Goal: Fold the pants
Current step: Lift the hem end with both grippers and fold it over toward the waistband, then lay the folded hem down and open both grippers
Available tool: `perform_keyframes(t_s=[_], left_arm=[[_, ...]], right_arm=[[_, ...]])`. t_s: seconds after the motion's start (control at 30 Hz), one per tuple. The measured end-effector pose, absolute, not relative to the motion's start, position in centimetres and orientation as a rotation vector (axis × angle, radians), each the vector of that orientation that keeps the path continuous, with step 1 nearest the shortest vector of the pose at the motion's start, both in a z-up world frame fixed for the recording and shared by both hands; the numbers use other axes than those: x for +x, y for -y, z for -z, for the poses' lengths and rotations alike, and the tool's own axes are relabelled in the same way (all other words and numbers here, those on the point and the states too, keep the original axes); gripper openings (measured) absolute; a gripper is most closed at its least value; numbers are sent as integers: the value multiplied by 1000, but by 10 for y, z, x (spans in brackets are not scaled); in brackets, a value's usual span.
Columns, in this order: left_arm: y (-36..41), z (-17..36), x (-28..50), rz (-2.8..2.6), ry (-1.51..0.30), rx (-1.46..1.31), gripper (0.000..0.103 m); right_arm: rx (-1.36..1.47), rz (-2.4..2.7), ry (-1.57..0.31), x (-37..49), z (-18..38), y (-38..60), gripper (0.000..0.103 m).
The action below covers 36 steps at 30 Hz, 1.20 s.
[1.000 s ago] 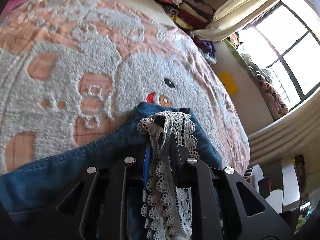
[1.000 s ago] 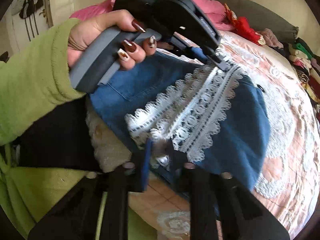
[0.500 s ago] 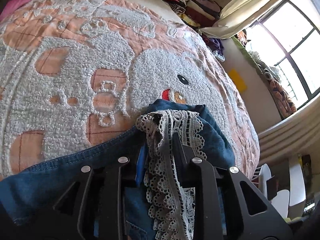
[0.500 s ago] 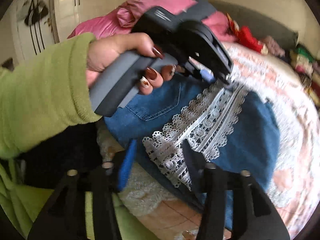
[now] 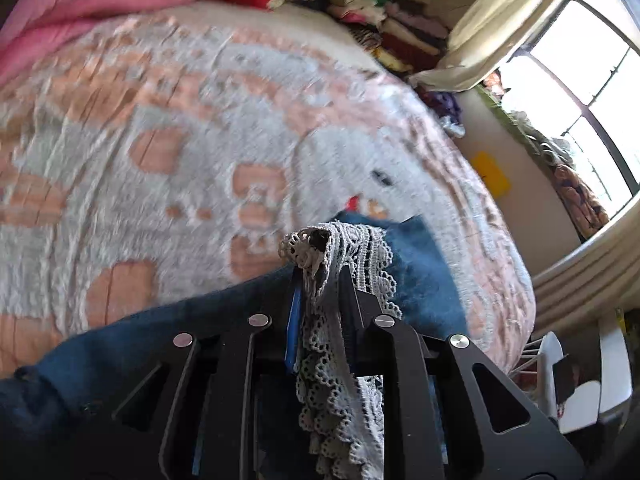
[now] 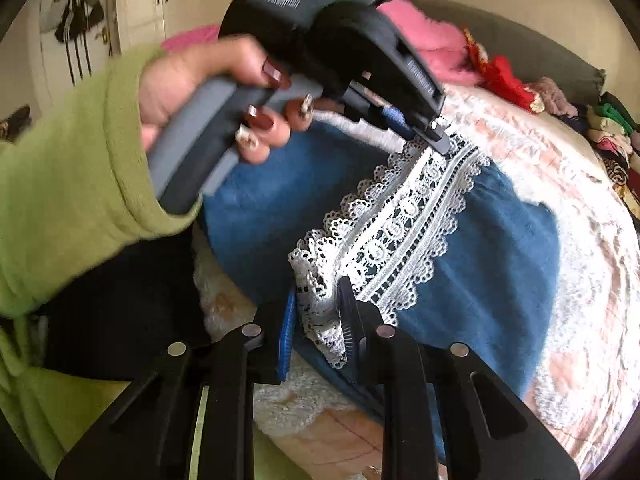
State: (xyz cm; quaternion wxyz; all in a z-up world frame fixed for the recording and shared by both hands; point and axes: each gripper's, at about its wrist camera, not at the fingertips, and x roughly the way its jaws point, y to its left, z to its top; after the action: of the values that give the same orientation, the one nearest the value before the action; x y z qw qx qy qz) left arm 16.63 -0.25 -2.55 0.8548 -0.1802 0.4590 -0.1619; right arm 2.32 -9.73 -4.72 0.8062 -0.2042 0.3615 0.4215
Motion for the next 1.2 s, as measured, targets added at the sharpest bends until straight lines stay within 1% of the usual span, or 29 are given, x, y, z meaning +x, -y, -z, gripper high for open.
perform_keyframes(t_s=[0.07, 0.13, 0.27, 0.33, 0.43, 0.53, 0.67, 0.7, 0.73, 0.77, 0.8, 0.9, 0.97, 1.0, 1.03, 1.1, 1.13, 1.2], left_arm=[[-1, 39, 172, 317, -1011, -389, 13], [-3, 42, 175, 313, -1020, -402, 15], [-2, 41, 172, 313, -1010, -397, 17], [-4, 36, 169, 313, -985, -398, 22], [-7, 25, 160, 309, -946, -395, 24], [-8, 16, 141, 302, -925, -380, 25], [-6, 16, 102, 324, -961, -369, 26], [-5, 17, 93, 330, -968, -365, 30], [-2, 19, 81, 341, -983, -360, 41], [0, 22, 75, 350, -1002, -367, 50], [3, 26, 72, 354, -1017, -377, 65], [18, 40, 61, 356, -1080, -340, 66], [28, 48, 61, 321, -1109, -296, 65], [32, 49, 62, 302, -1115, -271, 62], [35, 50, 63, 284, -1117, -248, 45], [39, 49, 63, 290, -1113, -226, 24], [40, 48, 62, 301, -1110, -232, 8], [39, 40, 56, 309, -1094, -234, 7]], right_arm=[[-443, -903, -802, 24, 58, 91, 28], [-434, -916, -804, 20, 59, 92, 35], [-361, -960, -802, 14, 41, 111, 45], [-288, -957, -769, 15, 23, 129, 50], [-233, -866, -734, 27, 7, 160, 51], [-220, -754, -749, 38, 7, 187, 51], [-232, -700, -789, 53, 14, 202, 48], [-236, -698, -797, 53, 16, 203, 47], [-237, -698, -801, 54, 19, 201, 47], [-231, -702, -804, 54, 21, 200, 47], [-226, -707, -807, 53, 23, 197, 47], [-215, -709, -822, 55, 30, 191, 47], [-207, -720, -830, 57, 32, 187, 47], [-215, -724, -830, 57, 33, 186, 48], [-223, -727, -830, 57, 35, 184, 48], [-244, -721, -838, 58, 38, 181, 48], [-256, -712, -849, 59, 41, 181, 48], [-255, -701, -864, 59, 43, 181, 48]])
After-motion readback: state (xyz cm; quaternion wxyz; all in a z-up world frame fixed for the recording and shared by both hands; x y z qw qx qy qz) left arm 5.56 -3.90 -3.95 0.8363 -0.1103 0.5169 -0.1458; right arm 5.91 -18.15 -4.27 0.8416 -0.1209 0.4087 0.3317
